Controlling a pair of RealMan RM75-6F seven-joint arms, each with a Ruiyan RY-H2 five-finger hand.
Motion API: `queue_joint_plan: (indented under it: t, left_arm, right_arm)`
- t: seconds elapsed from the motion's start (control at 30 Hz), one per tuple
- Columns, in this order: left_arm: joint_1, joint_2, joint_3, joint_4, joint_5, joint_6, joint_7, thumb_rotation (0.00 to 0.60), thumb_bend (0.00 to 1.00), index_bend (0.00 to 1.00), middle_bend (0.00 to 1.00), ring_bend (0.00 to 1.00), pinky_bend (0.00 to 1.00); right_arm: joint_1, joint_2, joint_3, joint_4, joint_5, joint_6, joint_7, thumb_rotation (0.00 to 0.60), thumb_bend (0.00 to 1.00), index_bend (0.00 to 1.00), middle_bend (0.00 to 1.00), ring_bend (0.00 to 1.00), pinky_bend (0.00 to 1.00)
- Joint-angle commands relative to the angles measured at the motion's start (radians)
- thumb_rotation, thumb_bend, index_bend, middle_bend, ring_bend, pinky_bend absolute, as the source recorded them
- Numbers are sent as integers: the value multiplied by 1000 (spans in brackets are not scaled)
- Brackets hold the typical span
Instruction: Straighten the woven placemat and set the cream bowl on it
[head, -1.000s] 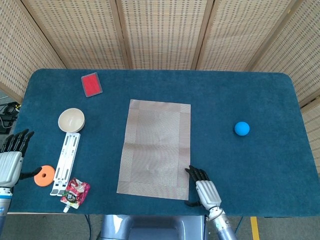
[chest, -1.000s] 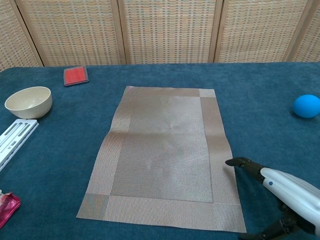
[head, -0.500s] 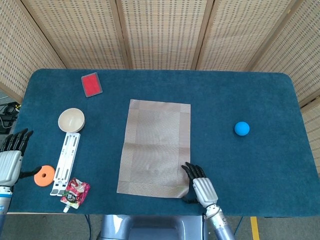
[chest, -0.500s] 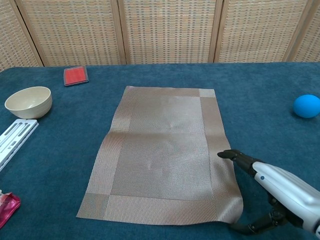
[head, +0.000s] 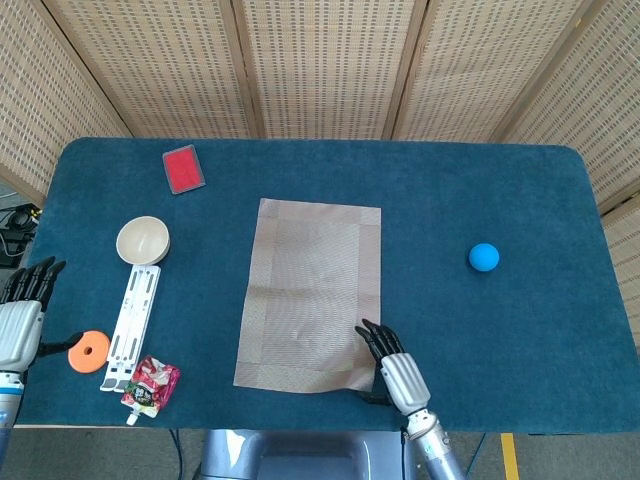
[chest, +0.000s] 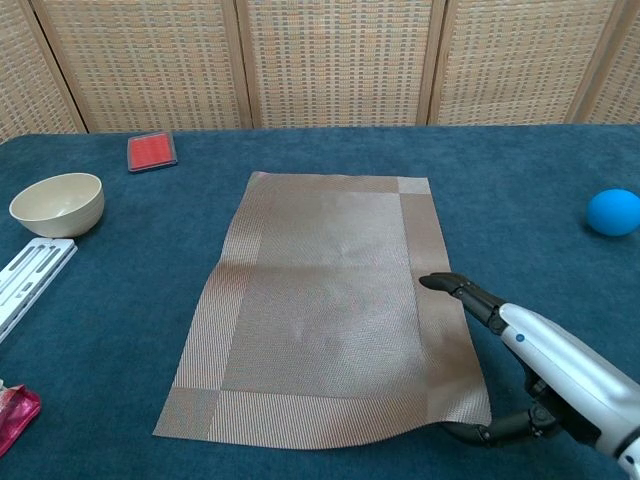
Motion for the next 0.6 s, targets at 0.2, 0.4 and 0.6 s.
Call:
queue_joint_plan:
  t: [0.2,0.4,0.6]
  left_arm:
    - [-3,-1,-1,4,-6,-10,-3,600,63,0,0,0,0]
    - [-8,-4,-1,7,-13,-22,-2,600,64,0,0,0,0]
    - [-10,-5,-3,11,-20,-29,-6,600,63,0,0,0,0]
  right_arm:
    - [14,-22,28,21,19,-18,26,600,355,372,0,0,0]
    - [21,-44,49,53,32,-20,40,600,347,554,56,0,0]
    - [30,-49,62,67,41,-27,56,600,422,625,83,0,0]
